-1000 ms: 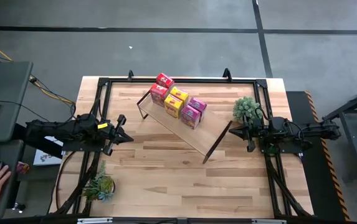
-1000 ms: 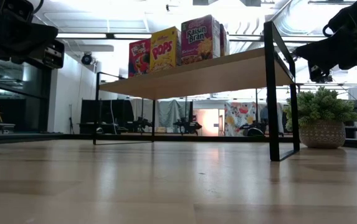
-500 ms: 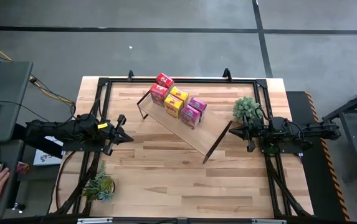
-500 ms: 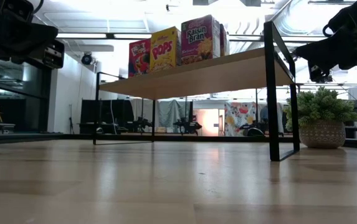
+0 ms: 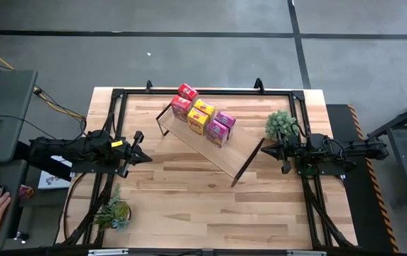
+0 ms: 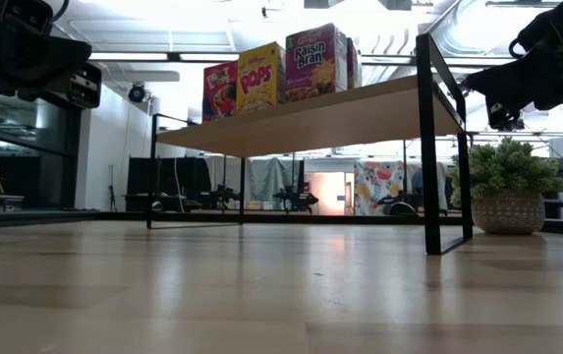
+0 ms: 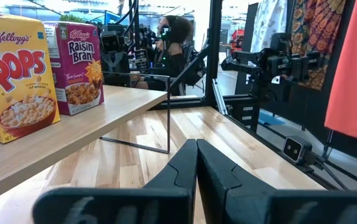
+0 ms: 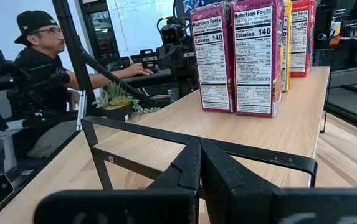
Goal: Stack cereal on shelf
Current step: Return to Home Position
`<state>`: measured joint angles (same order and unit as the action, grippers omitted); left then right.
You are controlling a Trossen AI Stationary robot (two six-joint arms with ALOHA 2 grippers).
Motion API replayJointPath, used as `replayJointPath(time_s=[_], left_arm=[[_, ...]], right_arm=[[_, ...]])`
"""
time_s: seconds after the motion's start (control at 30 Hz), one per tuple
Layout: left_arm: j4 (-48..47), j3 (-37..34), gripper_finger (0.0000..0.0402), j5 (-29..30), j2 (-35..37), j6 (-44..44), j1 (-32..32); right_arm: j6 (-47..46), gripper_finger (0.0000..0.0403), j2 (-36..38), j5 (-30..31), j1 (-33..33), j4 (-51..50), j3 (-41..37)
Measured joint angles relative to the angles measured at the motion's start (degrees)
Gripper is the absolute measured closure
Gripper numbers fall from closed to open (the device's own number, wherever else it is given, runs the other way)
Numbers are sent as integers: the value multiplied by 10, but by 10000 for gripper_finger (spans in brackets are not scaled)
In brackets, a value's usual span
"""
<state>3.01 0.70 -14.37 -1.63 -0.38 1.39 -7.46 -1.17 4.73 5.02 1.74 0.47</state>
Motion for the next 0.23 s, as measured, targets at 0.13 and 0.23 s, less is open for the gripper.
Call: replayJointPath(time_s=[0.13, 0.23], left_arm=[[0, 0, 401, 0, 0, 0, 0], [0, 0, 401, 0, 0, 0, 0]], right_arm=[[0, 401, 0, 0, 0, 0, 0], [0, 401, 0, 0, 0, 0, 0]])
